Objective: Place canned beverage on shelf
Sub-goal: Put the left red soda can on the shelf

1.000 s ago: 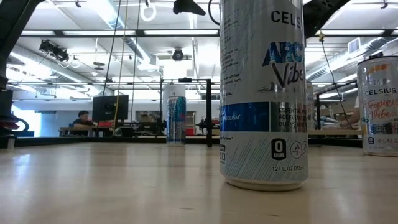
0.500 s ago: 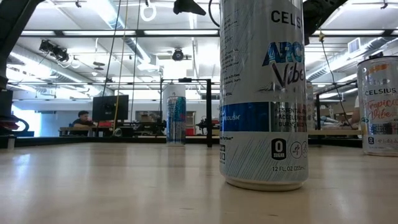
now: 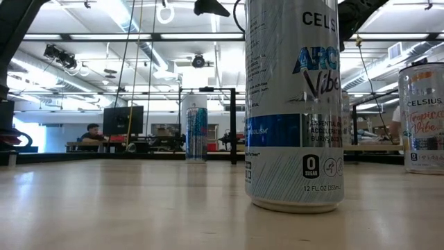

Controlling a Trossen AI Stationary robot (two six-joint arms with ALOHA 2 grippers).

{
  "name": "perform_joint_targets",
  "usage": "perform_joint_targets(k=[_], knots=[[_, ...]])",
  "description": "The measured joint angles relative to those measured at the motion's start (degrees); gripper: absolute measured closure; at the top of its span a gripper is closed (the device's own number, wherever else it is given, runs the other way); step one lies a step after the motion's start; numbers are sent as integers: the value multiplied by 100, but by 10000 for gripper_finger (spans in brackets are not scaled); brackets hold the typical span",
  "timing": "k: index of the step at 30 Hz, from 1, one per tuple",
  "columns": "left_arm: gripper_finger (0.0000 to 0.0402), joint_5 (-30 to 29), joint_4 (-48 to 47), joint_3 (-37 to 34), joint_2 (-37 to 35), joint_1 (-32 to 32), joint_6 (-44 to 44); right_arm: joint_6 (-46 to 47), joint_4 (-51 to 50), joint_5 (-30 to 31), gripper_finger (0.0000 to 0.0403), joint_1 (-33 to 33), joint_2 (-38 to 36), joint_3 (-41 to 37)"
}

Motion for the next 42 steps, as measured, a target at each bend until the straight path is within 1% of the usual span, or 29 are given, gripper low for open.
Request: perform_joint_targets(k=[4,8,17,22,35,42], knots=[[44,-2,0,0,0,0,0,-13,-33,45,148,-59,2,0],[44,-1,0,0,0,0,0,-17,-60,-126,147,-186,0,11],[44,-1,-76,0,0,0,-4,-16,22,-360,121,-266,0,15],[44,0,-158,0,0,0,-7,-7,17,-345,121,-309,0,17],[44,0,-238,0,0,0,-35,-30,236,-670,117,-411,-4,20],[44,0,-234,0,0,0,-35,-596,286,-758,102,-409,-4,17]])
